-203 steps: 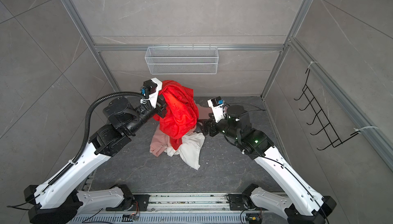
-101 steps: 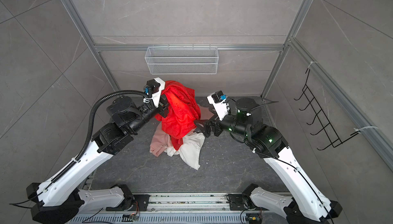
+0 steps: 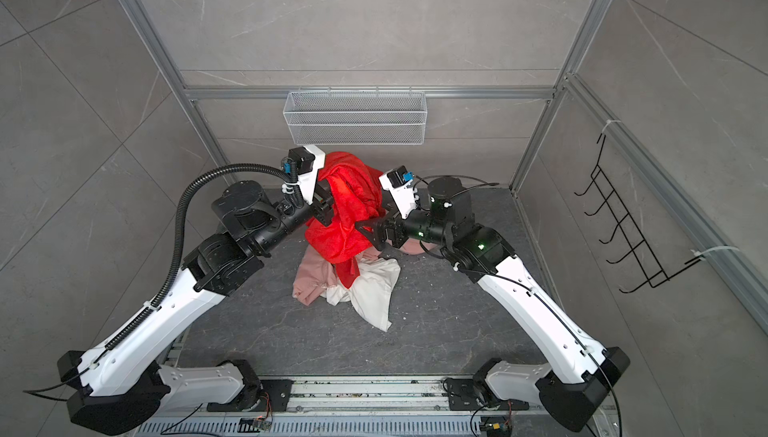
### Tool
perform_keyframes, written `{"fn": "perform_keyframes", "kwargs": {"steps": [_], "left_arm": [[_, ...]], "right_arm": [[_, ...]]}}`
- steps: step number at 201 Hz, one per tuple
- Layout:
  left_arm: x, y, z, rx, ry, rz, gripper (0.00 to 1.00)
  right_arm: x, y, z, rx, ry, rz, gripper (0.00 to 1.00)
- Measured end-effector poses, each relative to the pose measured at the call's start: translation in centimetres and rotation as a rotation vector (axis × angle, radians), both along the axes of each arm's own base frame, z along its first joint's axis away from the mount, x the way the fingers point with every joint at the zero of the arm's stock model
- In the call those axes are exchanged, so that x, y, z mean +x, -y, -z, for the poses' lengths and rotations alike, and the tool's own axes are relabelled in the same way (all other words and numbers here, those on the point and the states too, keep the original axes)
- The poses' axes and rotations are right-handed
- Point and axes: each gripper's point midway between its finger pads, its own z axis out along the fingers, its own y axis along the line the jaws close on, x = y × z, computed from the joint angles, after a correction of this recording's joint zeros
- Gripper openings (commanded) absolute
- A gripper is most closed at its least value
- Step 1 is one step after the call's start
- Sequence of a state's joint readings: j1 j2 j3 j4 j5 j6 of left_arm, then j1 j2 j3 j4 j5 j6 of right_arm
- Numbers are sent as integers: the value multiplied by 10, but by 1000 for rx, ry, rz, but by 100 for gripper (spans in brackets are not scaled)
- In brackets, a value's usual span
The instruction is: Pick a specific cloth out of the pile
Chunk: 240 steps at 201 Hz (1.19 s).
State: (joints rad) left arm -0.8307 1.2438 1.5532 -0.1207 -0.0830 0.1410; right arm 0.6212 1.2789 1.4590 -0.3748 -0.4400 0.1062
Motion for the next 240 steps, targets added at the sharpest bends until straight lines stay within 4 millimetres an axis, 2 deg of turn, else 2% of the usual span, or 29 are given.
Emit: {"fn": "perform_keyframes", "kwargs": {"steps": [84, 173, 189, 213, 240], "left_arm": [[-6, 10, 0, -69, -77, 76, 0], [-5, 28, -7, -171, -129, 157, 0], [-4, 31, -6, -179, -141, 164, 0], [-2, 32, -6, -194, -148, 168, 0], [-3, 33, -8, -209, -153, 174, 0]], "right_arm": [[1, -23, 11, 103, 13, -103, 100], [1, -32, -5, 215, 39, -153, 100], [3, -34, -5, 228, 31, -156, 93], [4, -36, -6, 244, 28, -164, 74], [3, -37, -10, 260, 32, -178, 61]]}}
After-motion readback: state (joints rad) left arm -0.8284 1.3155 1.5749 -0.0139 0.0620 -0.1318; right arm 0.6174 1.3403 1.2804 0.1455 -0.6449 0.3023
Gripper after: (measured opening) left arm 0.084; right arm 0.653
